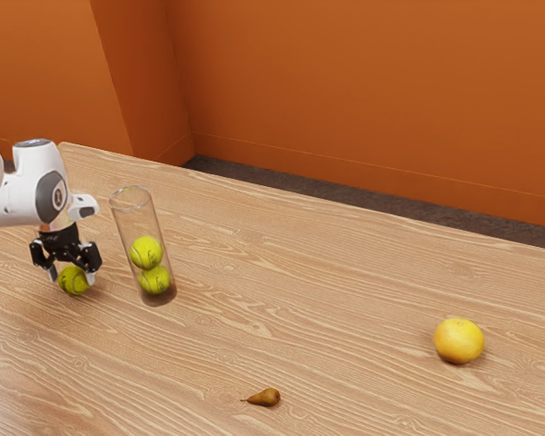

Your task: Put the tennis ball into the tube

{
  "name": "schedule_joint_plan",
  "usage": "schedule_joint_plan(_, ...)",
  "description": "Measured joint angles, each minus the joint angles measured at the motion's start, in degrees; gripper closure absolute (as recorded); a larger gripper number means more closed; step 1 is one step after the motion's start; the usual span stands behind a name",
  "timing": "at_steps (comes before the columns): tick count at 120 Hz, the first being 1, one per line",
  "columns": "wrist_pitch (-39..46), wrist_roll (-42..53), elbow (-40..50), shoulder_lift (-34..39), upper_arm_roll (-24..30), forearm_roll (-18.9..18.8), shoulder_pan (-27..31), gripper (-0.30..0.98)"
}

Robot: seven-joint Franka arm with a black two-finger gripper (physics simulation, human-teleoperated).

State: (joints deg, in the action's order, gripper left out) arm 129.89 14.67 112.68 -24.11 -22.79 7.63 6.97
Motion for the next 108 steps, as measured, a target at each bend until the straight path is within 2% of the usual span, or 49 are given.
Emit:
schedule_joint_plan(68,0.46,2.51,-0.74,-2.72,0.02,3.07,0.84,0.02)
schedule_joint_plan(93,0.53,3.16,-1.03,-2.80,0.03,3.32,0.84,0.20)
schedule_joint_plan(108,0.59,3.41,-1.03,-2.78,0.03,3.28,0.84,0.25)
